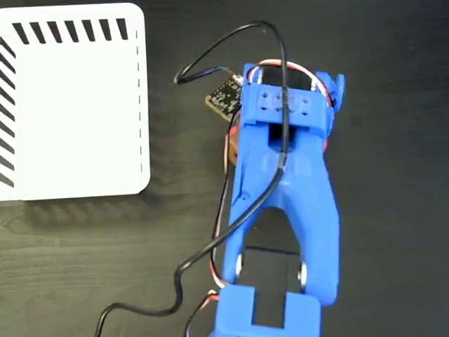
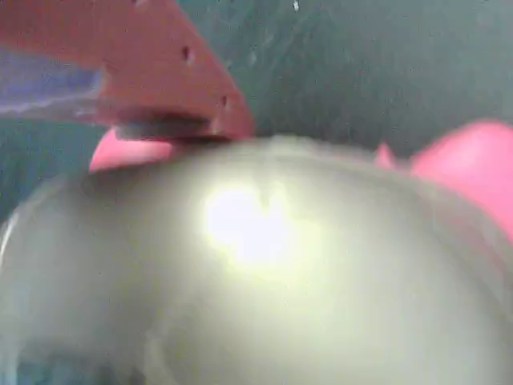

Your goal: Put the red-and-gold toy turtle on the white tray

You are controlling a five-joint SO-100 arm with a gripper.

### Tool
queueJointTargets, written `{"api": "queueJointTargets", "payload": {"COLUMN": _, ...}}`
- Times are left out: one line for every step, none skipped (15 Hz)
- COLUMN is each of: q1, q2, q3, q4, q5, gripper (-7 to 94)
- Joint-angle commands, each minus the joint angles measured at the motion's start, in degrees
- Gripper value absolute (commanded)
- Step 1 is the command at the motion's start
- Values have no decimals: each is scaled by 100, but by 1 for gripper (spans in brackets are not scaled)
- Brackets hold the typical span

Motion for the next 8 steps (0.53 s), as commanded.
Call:
{"api": "queueJointTargets", "payload": {"q1": 44, "q2": 220, "q3": -149, "q4": 26, "q5": 141, "gripper": 12}}
{"api": "queueJointTargets", "payload": {"q1": 62, "q2": 229, "q3": -141, "q4": 18, "q5": 149, "gripper": 3}}
{"api": "queueJointTargets", "payload": {"q1": 62, "q2": 229, "q3": -141, "q4": 9, "q5": 158, "gripper": 0}}
{"api": "queueJointTargets", "payload": {"q1": 62, "q2": 237, "q3": -132, "q4": 9, "q5": 158, "gripper": 0}}
{"api": "queueJointTargets", "payload": {"q1": 53, "q2": 246, "q3": -123, "q4": 18, "q5": 158, "gripper": 0}}
{"api": "queueJointTargets", "payload": {"q1": 44, "q2": 272, "q3": -105, "q4": 26, "q5": 149, "gripper": 0}}
{"api": "queueJointTargets", "payload": {"q1": 44, "q2": 308, "q3": -105, "q4": 88, "q5": 132, "gripper": 0}}
{"api": "queueJointTargets", "payload": {"q1": 53, "q2": 404, "q3": -158, "q4": 334, "q5": 70, "gripper": 0}}
